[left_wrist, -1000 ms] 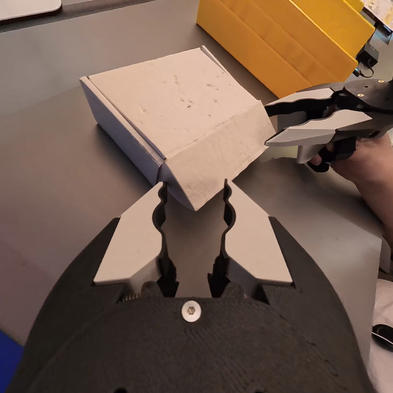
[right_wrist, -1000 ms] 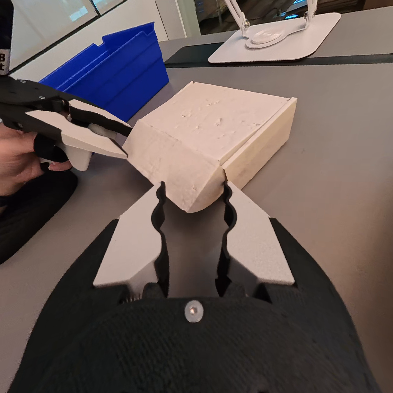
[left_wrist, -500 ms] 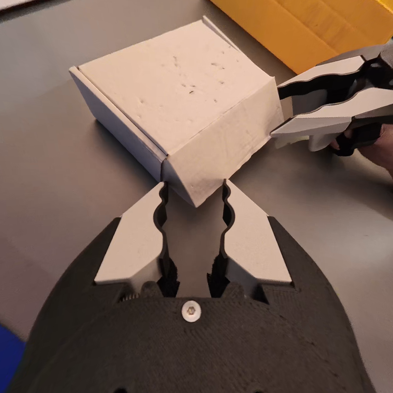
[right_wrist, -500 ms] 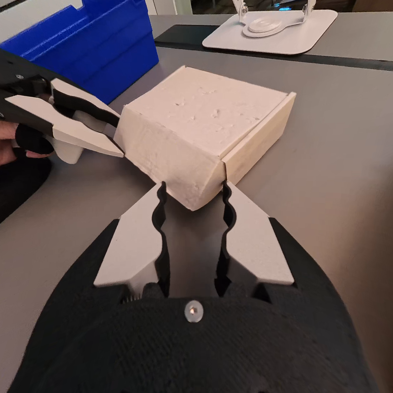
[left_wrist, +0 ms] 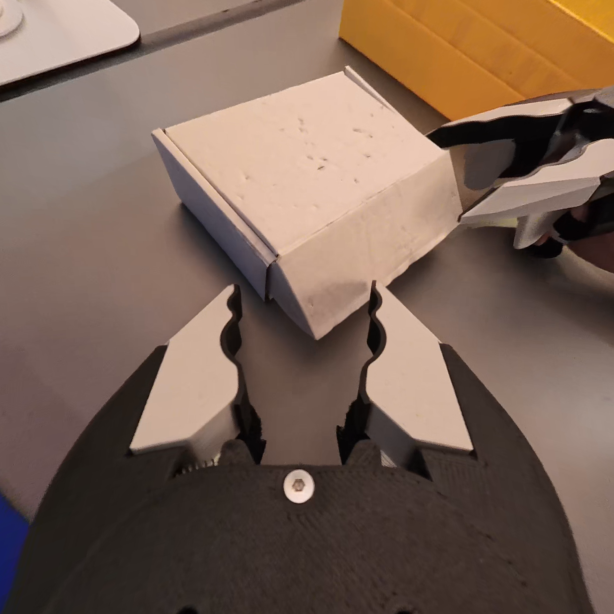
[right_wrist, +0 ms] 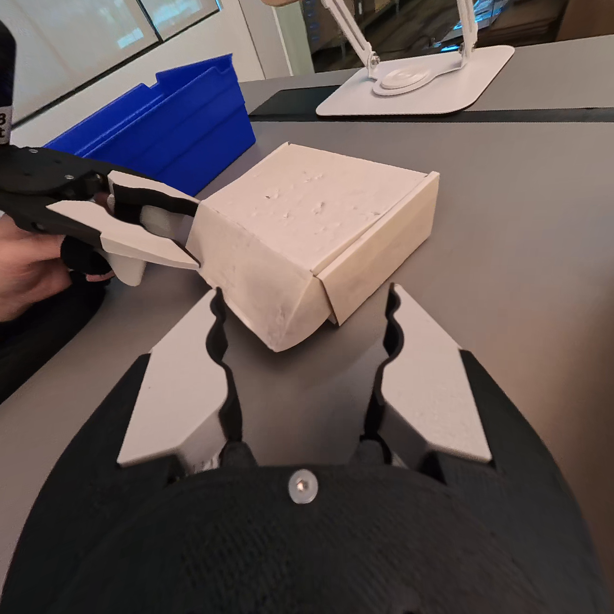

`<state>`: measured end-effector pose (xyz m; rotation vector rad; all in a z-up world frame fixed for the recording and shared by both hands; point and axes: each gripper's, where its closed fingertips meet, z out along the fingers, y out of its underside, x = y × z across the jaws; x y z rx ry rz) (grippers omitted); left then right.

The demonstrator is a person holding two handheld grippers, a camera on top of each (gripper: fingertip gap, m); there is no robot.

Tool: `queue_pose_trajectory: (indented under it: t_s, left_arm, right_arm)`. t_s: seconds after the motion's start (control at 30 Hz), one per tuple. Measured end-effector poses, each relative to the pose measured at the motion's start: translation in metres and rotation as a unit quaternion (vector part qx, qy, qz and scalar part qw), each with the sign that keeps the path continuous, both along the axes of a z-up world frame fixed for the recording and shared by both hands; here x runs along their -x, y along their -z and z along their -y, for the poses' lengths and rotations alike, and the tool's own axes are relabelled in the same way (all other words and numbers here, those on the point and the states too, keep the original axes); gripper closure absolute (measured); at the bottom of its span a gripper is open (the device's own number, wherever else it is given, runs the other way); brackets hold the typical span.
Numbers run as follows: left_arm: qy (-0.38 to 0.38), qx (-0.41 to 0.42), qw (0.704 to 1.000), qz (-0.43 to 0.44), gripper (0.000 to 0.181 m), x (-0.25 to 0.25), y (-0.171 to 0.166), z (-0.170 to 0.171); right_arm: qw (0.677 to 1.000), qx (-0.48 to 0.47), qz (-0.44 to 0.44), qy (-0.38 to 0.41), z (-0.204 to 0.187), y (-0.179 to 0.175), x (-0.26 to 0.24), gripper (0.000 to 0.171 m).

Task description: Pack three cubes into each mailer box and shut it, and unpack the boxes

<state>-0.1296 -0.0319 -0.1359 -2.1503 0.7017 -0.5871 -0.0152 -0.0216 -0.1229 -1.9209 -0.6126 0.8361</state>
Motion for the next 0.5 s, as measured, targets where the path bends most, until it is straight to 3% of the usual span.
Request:
queue_pose_trajectory:
  t_s: [0.1, 0.23, 0.37, 0.5]
  left_arm:
    - [0.005, -0.01, 1.0, -0.003, 0.1, -0.003, 0.001, -0.004]
    - [0.023, 0.008, 1.0, 0.015, 0.1, -0.011, 0.003, -0.005]
    - [0.034, 0.01, 0.999, 0.016, 0.104, -0.012, 0.003, -0.004]
    - [0.031, 0.0, 1.0, -0.005, 0.109, -0.011, 0.006, -0.006]
  right_arm:
    - [1.0, 0.002, -0.018, -0.01, -0.005, -0.003, 0.004, 0.072]
    - [0.998, 0.038, -0.031, -0.042, -0.001, 0.002, 0.009, 0.087]
    - [0.999, 0.039, 0.001, -0.021, -0.004, 0.009, 0.003, 0.11]
    - [0.999, 0.037, 0.015, -0.017, -0.004, 0.011, 0.003, 0.112]
